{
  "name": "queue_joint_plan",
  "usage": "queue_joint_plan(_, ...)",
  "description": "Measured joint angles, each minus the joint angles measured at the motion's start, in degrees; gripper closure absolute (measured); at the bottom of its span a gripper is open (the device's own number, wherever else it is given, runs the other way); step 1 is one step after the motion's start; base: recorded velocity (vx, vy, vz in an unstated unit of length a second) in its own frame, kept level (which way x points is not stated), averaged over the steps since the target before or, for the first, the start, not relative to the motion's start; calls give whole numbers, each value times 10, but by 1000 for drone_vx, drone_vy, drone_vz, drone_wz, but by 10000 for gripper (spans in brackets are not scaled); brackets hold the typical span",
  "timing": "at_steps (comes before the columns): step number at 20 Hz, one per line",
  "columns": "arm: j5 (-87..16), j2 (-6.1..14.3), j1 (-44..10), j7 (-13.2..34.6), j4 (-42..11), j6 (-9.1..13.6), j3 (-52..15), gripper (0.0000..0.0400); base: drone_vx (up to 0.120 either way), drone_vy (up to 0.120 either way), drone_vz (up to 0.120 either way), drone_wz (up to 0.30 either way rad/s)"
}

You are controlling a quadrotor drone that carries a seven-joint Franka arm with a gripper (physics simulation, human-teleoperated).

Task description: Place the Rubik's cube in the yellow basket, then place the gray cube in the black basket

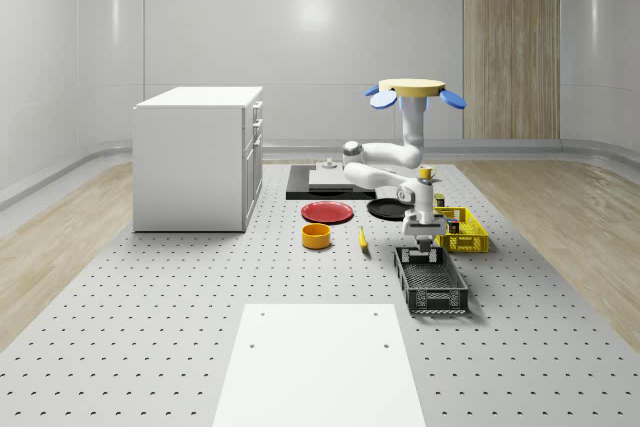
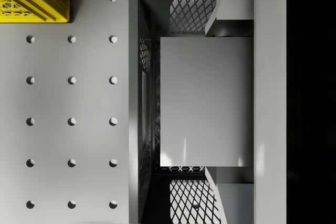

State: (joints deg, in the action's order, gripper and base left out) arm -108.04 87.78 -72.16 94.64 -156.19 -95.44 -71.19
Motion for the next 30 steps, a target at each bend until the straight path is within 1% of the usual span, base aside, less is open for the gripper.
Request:
queue_joint_plan(6, 0, 1, 0, 0, 0, -1, 0, 149, 120, 0, 0, 0)
queue_joint_plan(7, 0, 1, 0, 0, 0, -1, 0, 149, 120, 0, -120, 0)
queue_joint_plan(13, 1, 2, -1, 0, 0, -1, 0, 149, 0, 0, -120, 0)
queue_joint_plan(17, -4, 2, -2, 1, 2, -4, 5, 149, 0, 0, -10, 0)
queue_joint_plan(24, -40, -2, -11, 1, 18, -22, 45, 149, 0, 0, 0, 0)
queue_joint_plan(25, -44, -3, -12, 1, 19, -23, 49, 137, 0, 0, 0, 0)
queue_joint_plan(26, -47, -3, -13, 1, 21, -25, 52, 107, 0, 0, 0, 0)
queue_joint_plan(28, -51, -4, -14, 1, 23, -26, 56, 65, 0, 0, 0, 0)
queue_joint_plan(30, -48, -5, -12, 0, 21, -24, 52, 39, 0, 0, 0, 0)
